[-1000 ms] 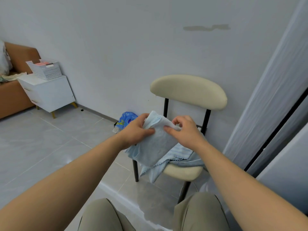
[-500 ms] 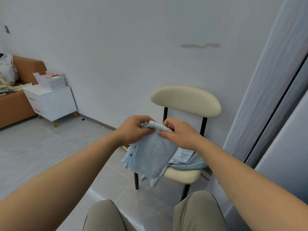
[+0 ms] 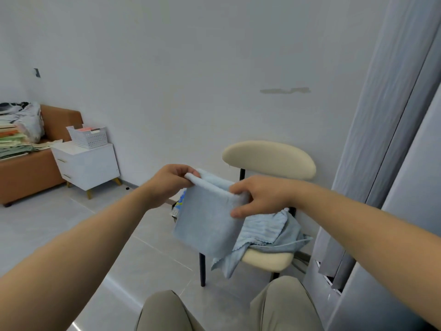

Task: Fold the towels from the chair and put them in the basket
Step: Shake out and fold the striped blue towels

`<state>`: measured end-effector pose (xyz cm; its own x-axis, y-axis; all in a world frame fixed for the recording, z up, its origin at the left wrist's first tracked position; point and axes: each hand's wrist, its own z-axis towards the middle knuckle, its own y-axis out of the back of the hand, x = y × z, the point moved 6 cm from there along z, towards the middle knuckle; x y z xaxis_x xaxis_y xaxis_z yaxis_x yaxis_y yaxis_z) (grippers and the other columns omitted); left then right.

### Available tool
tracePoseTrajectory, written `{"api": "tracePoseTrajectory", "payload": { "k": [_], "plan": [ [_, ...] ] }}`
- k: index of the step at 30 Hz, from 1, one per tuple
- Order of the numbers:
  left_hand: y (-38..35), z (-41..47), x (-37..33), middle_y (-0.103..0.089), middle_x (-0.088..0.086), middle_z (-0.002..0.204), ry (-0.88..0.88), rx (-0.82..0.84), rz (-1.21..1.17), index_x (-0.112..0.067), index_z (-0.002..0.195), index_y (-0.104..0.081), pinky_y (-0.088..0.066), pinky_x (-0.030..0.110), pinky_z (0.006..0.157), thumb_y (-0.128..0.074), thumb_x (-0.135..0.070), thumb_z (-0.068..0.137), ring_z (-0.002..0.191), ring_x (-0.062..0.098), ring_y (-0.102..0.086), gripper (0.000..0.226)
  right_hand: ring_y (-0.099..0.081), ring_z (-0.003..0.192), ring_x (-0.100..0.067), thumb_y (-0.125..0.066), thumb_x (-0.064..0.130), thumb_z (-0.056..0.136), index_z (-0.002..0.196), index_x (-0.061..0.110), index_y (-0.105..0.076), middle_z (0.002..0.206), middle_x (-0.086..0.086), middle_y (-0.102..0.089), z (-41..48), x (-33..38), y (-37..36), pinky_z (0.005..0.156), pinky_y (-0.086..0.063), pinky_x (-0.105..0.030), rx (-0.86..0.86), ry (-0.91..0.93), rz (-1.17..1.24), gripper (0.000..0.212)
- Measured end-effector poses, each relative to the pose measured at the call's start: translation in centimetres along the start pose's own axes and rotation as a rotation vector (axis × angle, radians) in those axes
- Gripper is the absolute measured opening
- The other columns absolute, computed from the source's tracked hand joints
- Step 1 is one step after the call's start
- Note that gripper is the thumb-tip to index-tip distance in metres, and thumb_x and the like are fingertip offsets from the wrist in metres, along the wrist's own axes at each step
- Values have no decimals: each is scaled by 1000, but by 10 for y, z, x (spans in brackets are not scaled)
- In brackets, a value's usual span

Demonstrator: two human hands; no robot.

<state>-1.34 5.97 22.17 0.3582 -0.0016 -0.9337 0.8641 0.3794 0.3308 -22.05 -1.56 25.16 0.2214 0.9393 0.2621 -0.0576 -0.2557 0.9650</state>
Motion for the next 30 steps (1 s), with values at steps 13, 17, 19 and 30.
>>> {"api": "tracePoseTrajectory", "payload": {
  "k": [13, 17, 19, 30],
  "plan": [
    [-2, 24, 53, -65, 5, 81, 132, 156, -62, -3, 95, -69, -54, 30, 63, -75, -1, 81, 71, 15, -61, 16, -55, 78, -5, -73, 44, 85, 86, 28, -63, 82, 9, -64, 73, -44, -14, 68, -41, -28, -252, -94, 181, 18],
    [26, 80, 89, -64, 1, 72, 199, 129, -130, -3, 88, -64, -49, 23, 56, -74, -9, 84, 64, 13, -62, 13, -59, 75, -13, -83, 27, 80, 94, 26, -63, 85, -12, -66, 132, -96, -24, 69, -47, -32, -244, -75, 563, 24],
    [42, 110, 111, -71, 7, 85, 274, 114, -225, 0, 95, -65, -57, 27, 69, -75, -12, 78, 80, 19, -70, 23, -60, 69, -20, -83, 15, 78, 99, 26, -63, 76, -15, -63, 171, -123, -28, 63, -48, -33, -246, -73, 779, 31],
    [196, 176, -34, -59, -2, 90, 422, 121, 294, -36, 116, -61, -49, 29, 70, -84, -26, 77, 80, 16, -58, 46, -61, 79, -26, -81, 11, 72, 125, 44, -43, 109, 4, -56, 327, -64, 140, 73, -54, -42, -121, -61, 803, 73]
  ]
}}
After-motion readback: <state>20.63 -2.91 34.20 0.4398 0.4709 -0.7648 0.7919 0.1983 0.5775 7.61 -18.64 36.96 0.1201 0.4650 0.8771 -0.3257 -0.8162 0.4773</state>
